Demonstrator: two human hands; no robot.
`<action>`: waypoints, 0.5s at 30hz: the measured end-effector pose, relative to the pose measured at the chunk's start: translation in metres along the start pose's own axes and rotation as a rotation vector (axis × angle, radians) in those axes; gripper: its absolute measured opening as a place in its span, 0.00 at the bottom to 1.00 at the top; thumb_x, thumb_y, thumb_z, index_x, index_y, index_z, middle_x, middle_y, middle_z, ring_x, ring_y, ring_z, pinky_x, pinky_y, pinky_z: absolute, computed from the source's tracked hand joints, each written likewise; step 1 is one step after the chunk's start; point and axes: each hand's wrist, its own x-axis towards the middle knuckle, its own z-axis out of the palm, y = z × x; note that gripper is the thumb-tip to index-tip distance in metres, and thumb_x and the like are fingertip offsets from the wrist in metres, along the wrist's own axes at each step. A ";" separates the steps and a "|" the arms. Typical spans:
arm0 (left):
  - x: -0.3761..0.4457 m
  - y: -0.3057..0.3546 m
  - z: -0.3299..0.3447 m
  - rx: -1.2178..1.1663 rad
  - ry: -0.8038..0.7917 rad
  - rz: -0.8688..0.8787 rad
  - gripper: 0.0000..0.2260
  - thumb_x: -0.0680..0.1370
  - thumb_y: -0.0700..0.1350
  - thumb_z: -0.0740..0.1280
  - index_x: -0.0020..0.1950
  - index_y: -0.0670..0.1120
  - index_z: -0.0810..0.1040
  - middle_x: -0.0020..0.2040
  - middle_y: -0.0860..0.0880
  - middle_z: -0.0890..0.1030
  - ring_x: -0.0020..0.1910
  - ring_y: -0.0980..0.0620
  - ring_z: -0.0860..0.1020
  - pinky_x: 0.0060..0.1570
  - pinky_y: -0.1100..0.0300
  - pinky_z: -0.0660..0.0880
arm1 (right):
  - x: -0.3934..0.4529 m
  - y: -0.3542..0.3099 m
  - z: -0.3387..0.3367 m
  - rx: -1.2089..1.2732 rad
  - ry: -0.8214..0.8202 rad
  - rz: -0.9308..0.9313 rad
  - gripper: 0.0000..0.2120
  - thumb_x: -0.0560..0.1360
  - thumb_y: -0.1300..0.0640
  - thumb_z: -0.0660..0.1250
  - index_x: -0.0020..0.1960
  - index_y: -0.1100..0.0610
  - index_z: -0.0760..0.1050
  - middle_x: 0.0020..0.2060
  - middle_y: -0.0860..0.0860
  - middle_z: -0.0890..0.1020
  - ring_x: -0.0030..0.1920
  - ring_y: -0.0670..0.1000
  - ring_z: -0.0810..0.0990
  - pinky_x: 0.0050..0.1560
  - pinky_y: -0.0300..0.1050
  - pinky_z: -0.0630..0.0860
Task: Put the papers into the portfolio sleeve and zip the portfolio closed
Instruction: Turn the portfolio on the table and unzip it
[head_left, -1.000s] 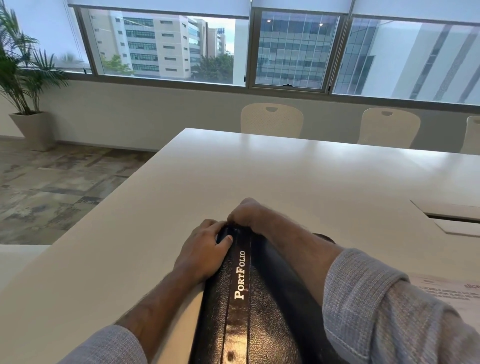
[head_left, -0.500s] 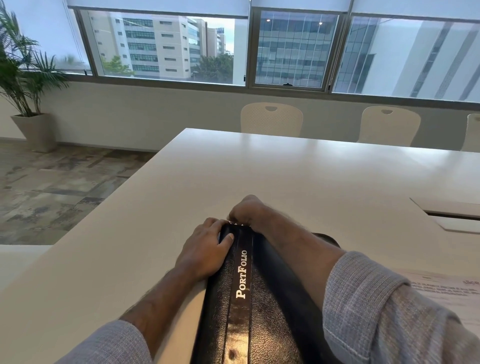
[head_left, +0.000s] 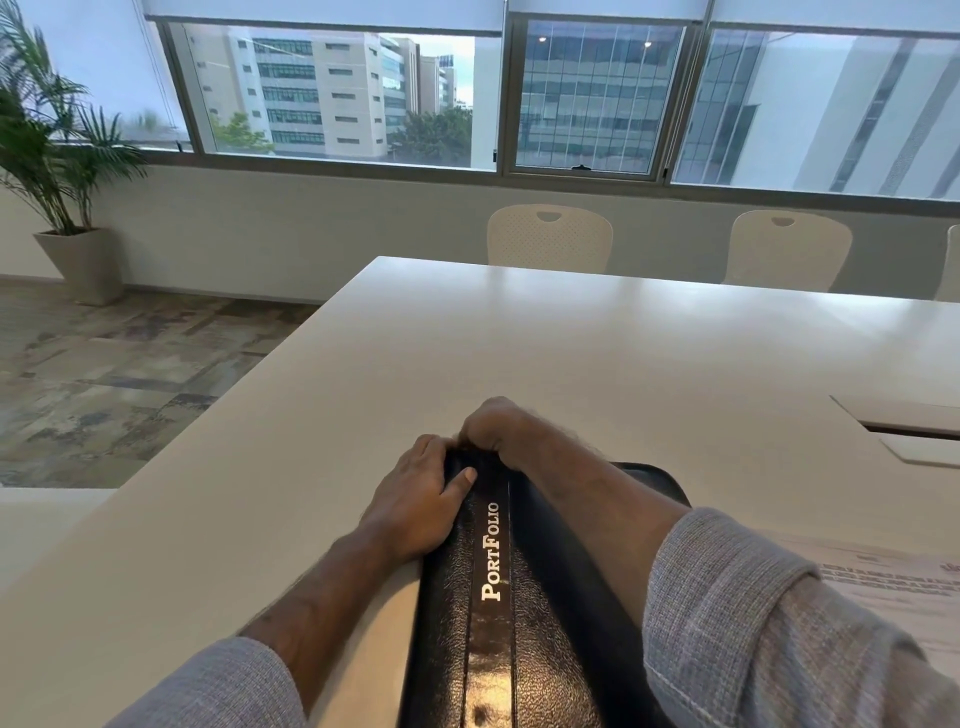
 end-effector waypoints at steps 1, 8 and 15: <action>0.000 0.000 -0.001 -0.013 0.004 0.003 0.19 0.81 0.57 0.59 0.69 0.51 0.69 0.64 0.55 0.71 0.61 0.57 0.70 0.58 0.58 0.67 | 0.000 -0.001 0.000 -0.029 -0.007 -0.002 0.07 0.75 0.62 0.68 0.49 0.65 0.80 0.45 0.58 0.83 0.46 0.56 0.83 0.51 0.50 0.81; 0.007 -0.001 -0.001 -0.030 0.044 0.008 0.08 0.82 0.52 0.59 0.59 0.53 0.72 0.56 0.56 0.74 0.54 0.58 0.73 0.50 0.60 0.67 | -0.001 0.011 -0.007 -0.114 0.046 -0.016 0.09 0.71 0.64 0.68 0.50 0.66 0.81 0.48 0.59 0.84 0.47 0.56 0.83 0.51 0.49 0.81; 0.027 -0.007 0.000 0.029 0.023 0.012 0.05 0.82 0.51 0.59 0.50 0.53 0.73 0.49 0.54 0.74 0.51 0.54 0.72 0.50 0.56 0.66 | 0.002 0.017 -0.012 -0.164 0.064 -0.039 0.06 0.71 0.63 0.68 0.46 0.63 0.80 0.40 0.56 0.79 0.43 0.54 0.80 0.48 0.48 0.80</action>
